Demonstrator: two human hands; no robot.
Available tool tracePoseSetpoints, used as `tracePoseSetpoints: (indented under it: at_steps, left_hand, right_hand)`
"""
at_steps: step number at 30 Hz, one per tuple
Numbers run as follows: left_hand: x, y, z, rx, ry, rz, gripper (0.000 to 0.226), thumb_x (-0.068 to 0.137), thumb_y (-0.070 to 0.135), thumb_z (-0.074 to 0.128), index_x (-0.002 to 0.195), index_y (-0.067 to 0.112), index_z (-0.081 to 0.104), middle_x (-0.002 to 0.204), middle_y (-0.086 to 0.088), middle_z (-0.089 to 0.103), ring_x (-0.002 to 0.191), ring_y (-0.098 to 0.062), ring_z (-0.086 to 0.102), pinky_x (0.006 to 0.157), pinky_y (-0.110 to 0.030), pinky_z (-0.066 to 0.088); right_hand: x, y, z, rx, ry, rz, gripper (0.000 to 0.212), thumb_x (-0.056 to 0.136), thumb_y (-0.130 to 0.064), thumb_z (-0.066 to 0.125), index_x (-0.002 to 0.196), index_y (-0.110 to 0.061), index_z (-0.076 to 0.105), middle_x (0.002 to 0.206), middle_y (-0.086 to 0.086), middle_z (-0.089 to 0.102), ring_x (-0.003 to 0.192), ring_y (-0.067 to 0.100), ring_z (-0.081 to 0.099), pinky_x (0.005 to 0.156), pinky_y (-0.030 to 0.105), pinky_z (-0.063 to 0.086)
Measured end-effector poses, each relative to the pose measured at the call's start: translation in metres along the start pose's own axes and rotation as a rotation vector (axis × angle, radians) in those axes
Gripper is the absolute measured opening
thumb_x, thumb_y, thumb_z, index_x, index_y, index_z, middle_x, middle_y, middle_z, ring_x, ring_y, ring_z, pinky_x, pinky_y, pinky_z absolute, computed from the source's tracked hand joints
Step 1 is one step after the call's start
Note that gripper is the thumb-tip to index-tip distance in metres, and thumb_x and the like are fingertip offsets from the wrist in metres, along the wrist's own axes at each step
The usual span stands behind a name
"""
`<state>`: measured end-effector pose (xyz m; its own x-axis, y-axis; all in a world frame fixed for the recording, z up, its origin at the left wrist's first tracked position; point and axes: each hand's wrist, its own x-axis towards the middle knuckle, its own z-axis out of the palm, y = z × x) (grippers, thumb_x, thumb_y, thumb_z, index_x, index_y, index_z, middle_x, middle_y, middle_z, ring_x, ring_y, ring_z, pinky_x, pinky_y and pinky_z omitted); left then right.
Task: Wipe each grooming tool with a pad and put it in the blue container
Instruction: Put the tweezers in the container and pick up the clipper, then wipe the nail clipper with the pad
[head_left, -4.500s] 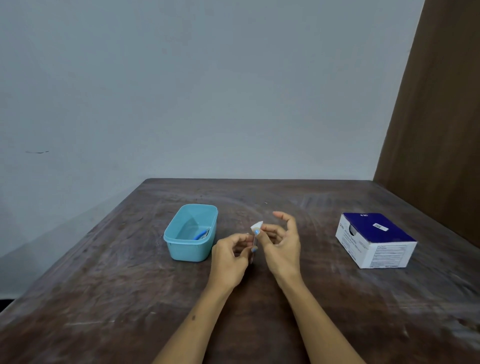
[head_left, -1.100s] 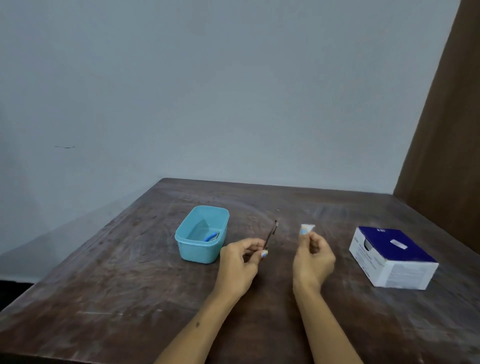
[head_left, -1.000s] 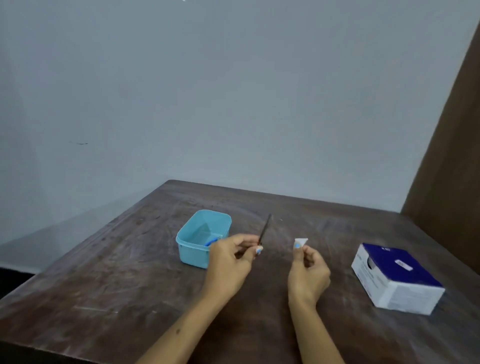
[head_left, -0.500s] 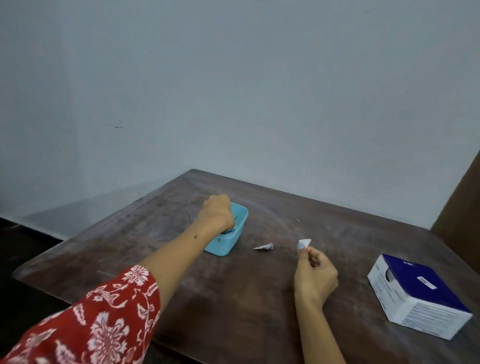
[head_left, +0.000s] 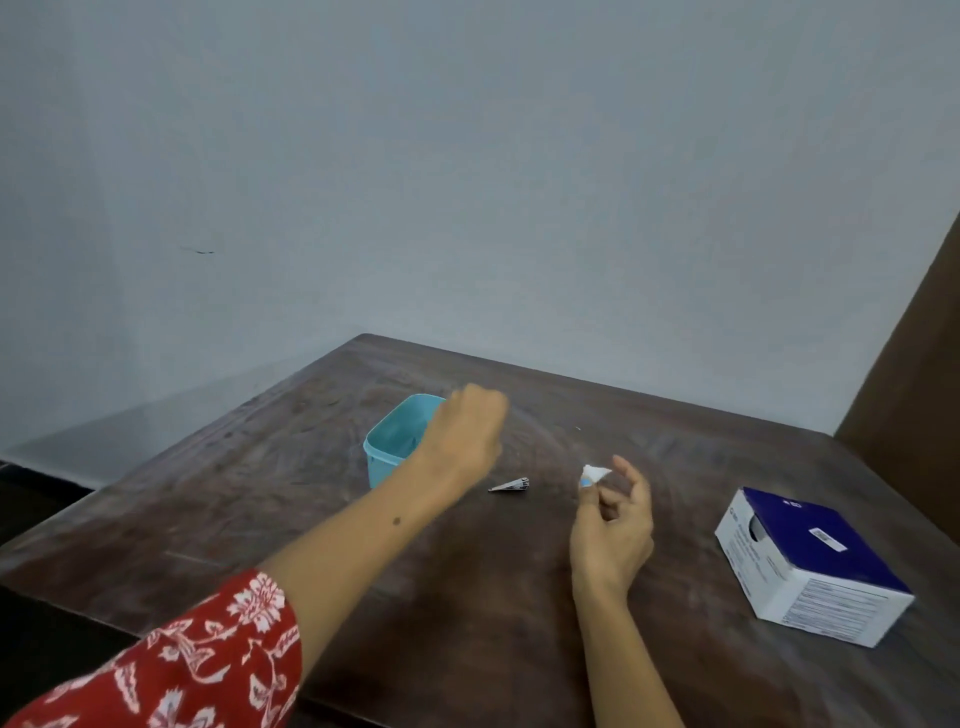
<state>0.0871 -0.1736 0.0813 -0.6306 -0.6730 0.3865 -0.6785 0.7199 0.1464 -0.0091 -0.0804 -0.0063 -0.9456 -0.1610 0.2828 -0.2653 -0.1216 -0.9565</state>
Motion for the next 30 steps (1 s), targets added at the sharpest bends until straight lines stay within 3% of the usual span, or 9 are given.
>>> tracePoseSetpoints:
  at_steps: [3, 6, 11, 13, 15, 18, 22, 26, 30]
  left_hand:
    - [-0.014, 0.014, 0.024, 0.044, -0.141, 0.106, 0.022, 0.083, -0.004, 0.045, 0.103, -0.001, 0.053, 0.111, -0.023, 0.056, 0.105, -0.040, 0.053, 0.080, -0.042, 0.041]
    - [-0.022, 0.018, 0.048, 0.102, -0.223, 0.153, 0.027, 0.087, -0.002, 0.044, 0.112, 0.003, 0.051, 0.119, -0.019, 0.054, 0.111, -0.035, 0.053, 0.086, -0.040, 0.044]
    - [-0.021, 0.016, 0.063, 0.133, -0.176, 0.141, 0.025, 0.089, 0.000, 0.043, 0.112, 0.008, 0.050, 0.117, -0.015, 0.057, 0.108, -0.033, 0.056, 0.083, -0.039, 0.045]
    - [-0.021, 0.016, 0.068, 0.094, -0.145, 0.135, 0.025, 0.089, -0.001, 0.041, 0.111, 0.009, 0.050, 0.115, -0.013, 0.059, 0.105, -0.032, 0.057, 0.080, -0.039, 0.044]
    - [-0.018, 0.012, 0.077, -0.012, -0.085, 0.101, 0.020, 0.089, 0.002, 0.041, 0.104, 0.010, 0.052, 0.110, -0.011, 0.062, 0.101, -0.032, 0.058, 0.076, -0.038, 0.043]
    - [-0.007, 0.006, 0.093, -0.409, 0.084, 0.026, 0.021, 0.086, 0.002, 0.048, 0.099, 0.010, 0.062, 0.099, -0.007, 0.069, 0.093, -0.026, 0.064, 0.077, -0.034, 0.050]
    - [0.001, 0.006, 0.098, -0.868, 0.148, -0.158, 0.029, 0.081, -0.003, 0.061, 0.108, 0.006, 0.066, 0.095, -0.005, 0.072, 0.086, -0.011, 0.067, 0.075, -0.015, 0.049]
    - [0.001, 0.006, 0.102, -1.024, 0.113, -0.195, 0.033, 0.078, -0.004, 0.067, 0.108, 0.009, 0.065, 0.083, 0.004, 0.067, 0.072, 0.001, 0.063, 0.064, -0.004, 0.048]
    - [-0.004, 0.015, 0.104, -1.125, 0.053, -0.151, 0.029, 0.075, -0.003, 0.071, 0.100, 0.013, 0.070, 0.085, 0.005, 0.071, 0.075, 0.001, 0.066, 0.067, -0.008, 0.051]
  right_hand:
    - [0.000, 0.003, 0.002, 0.007, -0.030, -0.003, 0.025, 0.085, -0.012, 0.062, 0.100, -0.032, 0.064, 0.072, -0.003, 0.067, 0.070, 0.016, 0.064, 0.073, 0.034, 0.052]
    - [0.002, 0.003, 0.002, 0.017, -0.036, 0.031, 0.016, 0.084, -0.017, 0.065, 0.082, -0.032, 0.065, 0.070, -0.002, 0.069, 0.067, 0.017, 0.065, 0.070, 0.035, 0.055]
    - [0.005, 0.005, 0.004, 0.098, -0.039, 0.112, 0.009, 0.079, -0.026, 0.071, 0.072, -0.023, 0.067, 0.069, 0.002, 0.069, 0.064, 0.017, 0.065, 0.063, 0.029, 0.053]
    - [0.009, 0.006, 0.006, 0.098, -0.036, 0.128, 0.009, 0.082, -0.020, 0.068, 0.074, -0.019, 0.067, 0.067, 0.002, 0.069, 0.059, 0.014, 0.065, 0.060, 0.024, 0.051]
    - [0.012, 0.007, 0.011, 0.090, -0.053, 0.131, 0.013, 0.083, -0.009, 0.064, 0.074, -0.018, 0.066, 0.069, 0.002, 0.070, 0.057, 0.011, 0.066, 0.060, 0.024, 0.052]
    - [0.018, 0.010, 0.019, 0.060, -0.117, 0.113, 0.020, 0.082, 0.000, 0.058, 0.082, -0.019, 0.063, 0.073, 0.001, 0.072, 0.060, 0.009, 0.069, 0.066, 0.027, 0.056]
    - [0.023, 0.009, 0.028, 0.029, -0.160, 0.114, 0.021, 0.083, -0.001, 0.054, 0.096, -0.017, 0.060, 0.076, 0.002, 0.072, 0.060, 0.010, 0.069, 0.066, 0.025, 0.057]
    - [0.027, 0.014, 0.034, -0.011, -0.198, 0.089, 0.012, 0.080, -0.002, 0.062, 0.089, -0.007, 0.068, 0.072, 0.004, 0.071, 0.061, 0.013, 0.069, 0.066, 0.033, 0.059]
    - [0.027, 0.016, 0.032, -0.016, -0.139, 0.056, 0.012, 0.079, -0.012, 0.072, 0.074, -0.023, 0.072, 0.069, -0.003, 0.072, 0.067, 0.008, 0.069, 0.070, 0.035, 0.059]
